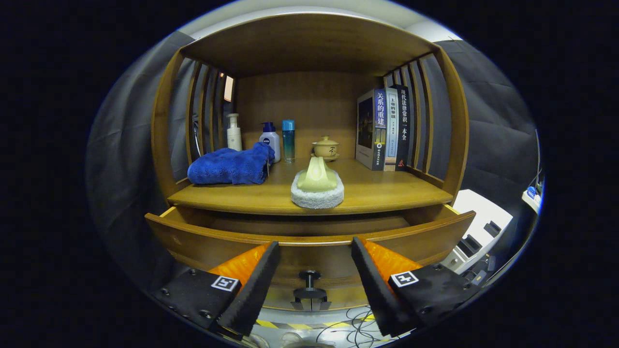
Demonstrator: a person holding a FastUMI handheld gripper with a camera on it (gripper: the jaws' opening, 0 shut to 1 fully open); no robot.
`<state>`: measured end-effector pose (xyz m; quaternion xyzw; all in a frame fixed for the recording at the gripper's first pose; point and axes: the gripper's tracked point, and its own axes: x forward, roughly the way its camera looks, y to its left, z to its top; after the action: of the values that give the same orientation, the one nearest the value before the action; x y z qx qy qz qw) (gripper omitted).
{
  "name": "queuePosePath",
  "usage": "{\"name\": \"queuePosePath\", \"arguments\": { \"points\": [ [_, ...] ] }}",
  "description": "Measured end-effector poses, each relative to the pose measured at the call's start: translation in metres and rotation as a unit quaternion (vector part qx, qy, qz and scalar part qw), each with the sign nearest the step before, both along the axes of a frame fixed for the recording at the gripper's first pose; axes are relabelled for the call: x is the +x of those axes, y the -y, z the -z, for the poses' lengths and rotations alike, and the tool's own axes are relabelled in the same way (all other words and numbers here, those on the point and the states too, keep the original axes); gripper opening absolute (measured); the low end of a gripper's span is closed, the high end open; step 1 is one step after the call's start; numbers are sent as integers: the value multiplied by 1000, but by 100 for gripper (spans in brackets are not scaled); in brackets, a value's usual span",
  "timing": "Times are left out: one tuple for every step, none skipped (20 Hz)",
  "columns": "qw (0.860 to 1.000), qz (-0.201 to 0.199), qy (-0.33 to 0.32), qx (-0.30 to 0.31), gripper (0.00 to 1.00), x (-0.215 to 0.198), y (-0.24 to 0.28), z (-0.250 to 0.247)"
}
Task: Pull open the drawer, take out the items inside it, and place them on the countertop above the cabinet.
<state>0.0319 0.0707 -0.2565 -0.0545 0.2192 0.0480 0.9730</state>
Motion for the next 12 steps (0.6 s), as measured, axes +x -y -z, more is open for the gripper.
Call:
{"name": "queuePosePath", "arguments": {
  "points": [
    [1000,0,0,0,99,5,0,0],
    [1000,-1,0,1,98,14,-1,4],
    [1000,-1,0,2,98,19,-1,5],
    [1000,0,0,2,98,24,-1,6],
    [1000,1,0,4,98,28,-2,7],
    [1000,3,0,7,98,33,-2,8],
    [1000,4,-1,10,98,37,-3,8],
    [1000,6,-1,14,98,42,-3,9],
    [1000,7,-2,16,98,46,-4,10],
    [1000,8,-3,18,98,51,-4,11],
    [1000,9,-4,19,99,54,-5,11],
    [1000,10,-4,19,99,53,-5,8]
  ]
}}
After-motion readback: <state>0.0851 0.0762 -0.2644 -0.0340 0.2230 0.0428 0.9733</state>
